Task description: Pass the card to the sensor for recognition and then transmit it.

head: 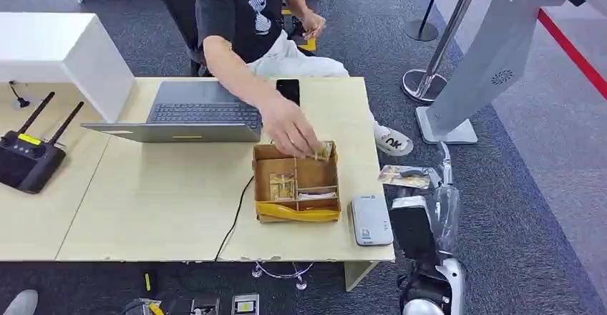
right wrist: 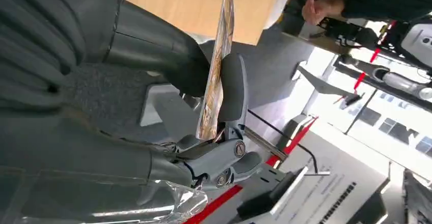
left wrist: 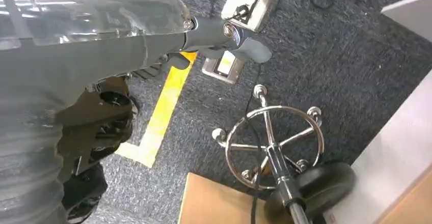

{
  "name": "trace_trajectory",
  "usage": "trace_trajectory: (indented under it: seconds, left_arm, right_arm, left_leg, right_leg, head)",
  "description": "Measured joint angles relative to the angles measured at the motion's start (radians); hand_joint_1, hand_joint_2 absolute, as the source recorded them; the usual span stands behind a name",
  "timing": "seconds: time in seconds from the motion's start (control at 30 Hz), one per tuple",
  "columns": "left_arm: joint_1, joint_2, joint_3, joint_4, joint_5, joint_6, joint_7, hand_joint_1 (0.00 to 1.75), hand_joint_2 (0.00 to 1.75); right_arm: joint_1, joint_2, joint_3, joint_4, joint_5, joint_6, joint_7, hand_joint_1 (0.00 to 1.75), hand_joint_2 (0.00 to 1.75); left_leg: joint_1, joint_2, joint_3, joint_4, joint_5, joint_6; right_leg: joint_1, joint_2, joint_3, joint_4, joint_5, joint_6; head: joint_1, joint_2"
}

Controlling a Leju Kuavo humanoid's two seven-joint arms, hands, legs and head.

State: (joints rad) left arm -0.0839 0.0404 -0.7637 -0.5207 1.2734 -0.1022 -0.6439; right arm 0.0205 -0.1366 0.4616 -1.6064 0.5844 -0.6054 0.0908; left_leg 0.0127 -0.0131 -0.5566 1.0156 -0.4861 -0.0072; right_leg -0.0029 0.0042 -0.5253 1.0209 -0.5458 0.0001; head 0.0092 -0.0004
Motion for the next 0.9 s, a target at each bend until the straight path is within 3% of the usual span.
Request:
trace_trajectory:
  seconds: [0.67, 0.9]
  left_arm:
    - [0.051, 0.013, 0.016, -0.051, 0.040, 0.039, -0.017, 0.00, 1.75]
    - [0.055, 0.018, 0.016, -0.064, 0.049, 0.042, -0.019, 0.00, 1.75]
  right_arm:
    - [-0.066, 0.009, 0.026, 0.370, -0.258, 0.009, -0.091, 1.75, 1.75]
    - [-0.081, 0.017, 0.038, 0.465, -0.288, 0.006, -0.103, 1.75, 1.75]
  left_leg:
    - [0.000, -0.001, -0.001, 0.000, 0.000, 0.000]
    - [0.000, -0.001, -0.001, 0.000, 0.000, 0.000]
  right_leg:
    - [0.000, -0.002, 0.000, 0.000, 0.000, 0.000]
    - [0.000, -0.002, 0.000, 0.000, 0.000, 0.000]
  head:
    - [0.000, 0.000]
    - [0.000, 0.000]
